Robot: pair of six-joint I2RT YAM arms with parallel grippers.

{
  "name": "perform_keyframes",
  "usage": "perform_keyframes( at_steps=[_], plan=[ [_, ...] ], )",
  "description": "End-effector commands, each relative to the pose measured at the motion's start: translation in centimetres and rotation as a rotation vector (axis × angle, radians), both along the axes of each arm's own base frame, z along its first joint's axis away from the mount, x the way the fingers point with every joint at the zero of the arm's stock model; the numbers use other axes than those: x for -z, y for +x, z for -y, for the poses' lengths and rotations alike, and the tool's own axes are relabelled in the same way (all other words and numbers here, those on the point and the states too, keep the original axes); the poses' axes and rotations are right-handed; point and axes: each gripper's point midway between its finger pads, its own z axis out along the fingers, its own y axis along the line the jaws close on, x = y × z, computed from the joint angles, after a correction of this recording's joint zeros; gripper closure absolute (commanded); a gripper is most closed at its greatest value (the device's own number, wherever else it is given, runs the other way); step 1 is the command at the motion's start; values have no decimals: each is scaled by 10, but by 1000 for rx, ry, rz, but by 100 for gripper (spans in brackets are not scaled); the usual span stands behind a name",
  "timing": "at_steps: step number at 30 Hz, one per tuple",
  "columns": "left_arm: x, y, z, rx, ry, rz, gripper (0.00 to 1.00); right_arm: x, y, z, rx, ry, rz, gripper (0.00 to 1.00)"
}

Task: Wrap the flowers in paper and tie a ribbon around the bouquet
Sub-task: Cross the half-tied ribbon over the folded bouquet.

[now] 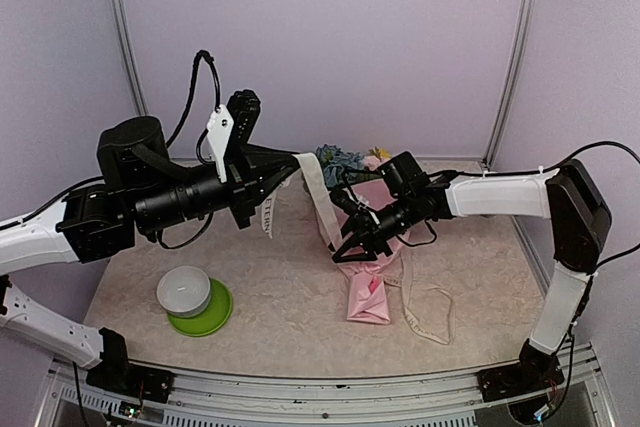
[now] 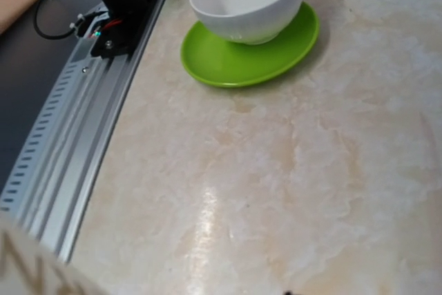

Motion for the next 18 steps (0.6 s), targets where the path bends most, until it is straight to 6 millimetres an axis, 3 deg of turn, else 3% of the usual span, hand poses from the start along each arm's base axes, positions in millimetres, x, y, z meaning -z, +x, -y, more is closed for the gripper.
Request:
perform_keyframes(
  at_steps=[1,4,6,11,13,15,16,17,18],
  plan=[
    [-17,-1,-8,-7,-42,37,100,-10,-7,3,-19,36,-22,67],
    [-18,0,-9,-10,-44,38,100,-13,-8,3,-20,45,-24,74],
    [-16,0,-8,-9,-40,33,100,-11,-5,3,3,25,-27,100],
    [-1,3,-8,-24,2,12,100,-14,4,13,98,23,17,100],
    [15,-3,-5,14,51,-14,100,-17,14,19,167,30,21,100],
    [41,-23,6,144,130,-50,97,-19,25,25,243,35,30,100],
    [58,-37,11,232,180,-71,85,-20,28,28,274,39,44,100],
    [80,-51,16,315,239,-99,65,-21,31,30,302,41,59,100],
    [102,-64,21,376,302,-121,51,-22,32,31,317,48,71,100]
  ],
)
